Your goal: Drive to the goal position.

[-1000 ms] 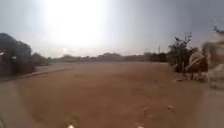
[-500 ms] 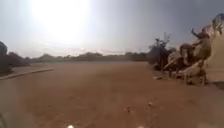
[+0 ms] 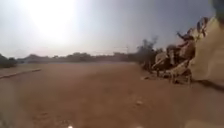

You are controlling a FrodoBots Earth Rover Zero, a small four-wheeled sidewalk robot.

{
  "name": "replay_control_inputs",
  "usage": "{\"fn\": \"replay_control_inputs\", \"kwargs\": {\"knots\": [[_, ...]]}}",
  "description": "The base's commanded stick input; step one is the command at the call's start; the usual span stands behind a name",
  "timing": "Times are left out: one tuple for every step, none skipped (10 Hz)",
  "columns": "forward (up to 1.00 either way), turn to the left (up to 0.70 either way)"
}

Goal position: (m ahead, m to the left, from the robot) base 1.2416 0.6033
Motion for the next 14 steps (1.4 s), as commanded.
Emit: {"fn": "replay_control_inputs", "kwargs": {"knots": [[0.0, -0.45], [0.45, 0.0], [0.45, 0.0], [0.45, -0.04], [0.45, -0.15], [0.45, -0.25], [0.45, -0.27], [0.45, -0.27], [0.45, -0.27], [0.45, -0.27], [0.45, -0.27], [0.45, -0.27], [0.45, -0.27], [0.45, -0.27]]}}
